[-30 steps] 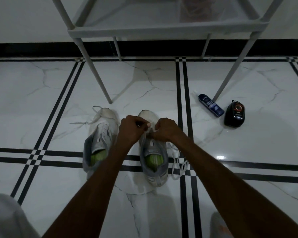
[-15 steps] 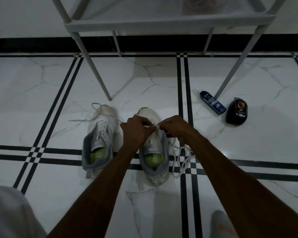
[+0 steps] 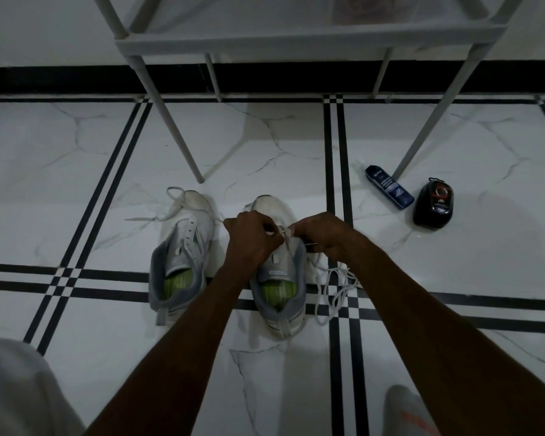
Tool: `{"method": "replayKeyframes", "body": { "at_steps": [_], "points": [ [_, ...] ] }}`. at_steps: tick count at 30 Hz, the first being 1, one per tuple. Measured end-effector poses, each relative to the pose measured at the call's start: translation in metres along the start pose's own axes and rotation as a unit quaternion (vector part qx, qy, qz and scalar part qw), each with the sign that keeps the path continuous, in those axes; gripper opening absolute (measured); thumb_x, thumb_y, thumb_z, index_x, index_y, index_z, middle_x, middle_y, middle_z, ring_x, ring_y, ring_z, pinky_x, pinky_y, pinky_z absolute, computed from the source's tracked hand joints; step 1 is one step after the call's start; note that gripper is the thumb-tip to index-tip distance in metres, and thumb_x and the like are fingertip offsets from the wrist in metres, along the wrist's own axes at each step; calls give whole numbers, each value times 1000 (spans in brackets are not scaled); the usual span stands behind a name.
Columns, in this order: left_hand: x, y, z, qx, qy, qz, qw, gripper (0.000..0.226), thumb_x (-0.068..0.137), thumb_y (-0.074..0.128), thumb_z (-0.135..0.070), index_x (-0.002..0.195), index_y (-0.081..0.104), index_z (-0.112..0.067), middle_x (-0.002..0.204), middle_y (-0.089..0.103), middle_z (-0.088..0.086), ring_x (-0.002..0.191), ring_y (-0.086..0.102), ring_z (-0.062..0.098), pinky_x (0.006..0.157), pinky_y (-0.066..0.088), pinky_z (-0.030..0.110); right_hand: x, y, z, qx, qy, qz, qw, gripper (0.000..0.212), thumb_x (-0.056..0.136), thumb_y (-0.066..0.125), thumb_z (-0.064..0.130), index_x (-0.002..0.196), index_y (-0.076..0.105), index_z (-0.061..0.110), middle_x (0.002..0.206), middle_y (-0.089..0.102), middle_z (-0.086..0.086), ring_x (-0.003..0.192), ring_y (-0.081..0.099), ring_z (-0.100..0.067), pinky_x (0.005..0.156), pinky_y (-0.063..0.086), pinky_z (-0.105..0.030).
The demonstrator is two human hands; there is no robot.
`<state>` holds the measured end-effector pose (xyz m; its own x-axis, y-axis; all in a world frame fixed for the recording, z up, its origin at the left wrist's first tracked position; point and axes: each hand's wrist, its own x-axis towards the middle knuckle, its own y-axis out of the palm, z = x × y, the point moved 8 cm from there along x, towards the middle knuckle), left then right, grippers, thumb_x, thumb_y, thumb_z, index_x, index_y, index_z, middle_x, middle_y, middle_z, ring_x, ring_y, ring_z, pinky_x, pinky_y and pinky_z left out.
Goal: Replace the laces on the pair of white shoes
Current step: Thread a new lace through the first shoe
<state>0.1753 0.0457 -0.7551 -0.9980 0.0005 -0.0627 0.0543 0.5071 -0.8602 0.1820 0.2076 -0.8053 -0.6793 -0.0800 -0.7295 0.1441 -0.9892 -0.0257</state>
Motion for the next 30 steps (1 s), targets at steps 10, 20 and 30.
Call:
{"method": "replayKeyframes", "body": {
  "at_steps": [10,20,30],
  "points": [
    [0,1,-6,52,21,10,998,20,88,68,-38,92,80,-23,89,75,-1,101,60,20,81,15,33,-2,3,-5,34,2,-7,999,20,84,74,1,103,72,-5,105,71,-23,79,68,-22,65,60,-26],
    [-19,-3,-2,2,2,-79,997,26,86,70,-29,112,73,-25,115,67,1,112,54,27,91,35,43,-6,11,-4,25,-14,1,1000,13,89,73,14,89,69,1,82,65,-14,72,61,-18,79,58,-34],
    [-45,8,-6,61,-89,-26,994,40,85,43,-55,80,70,-27,74,61,-10,89,60,18,81,23,39,-18,9,14,-40,-25,4,999,9,94,56,-2,97,64,0,85,65,-16,72,66,-20,75,60,-35]
  ]
}}
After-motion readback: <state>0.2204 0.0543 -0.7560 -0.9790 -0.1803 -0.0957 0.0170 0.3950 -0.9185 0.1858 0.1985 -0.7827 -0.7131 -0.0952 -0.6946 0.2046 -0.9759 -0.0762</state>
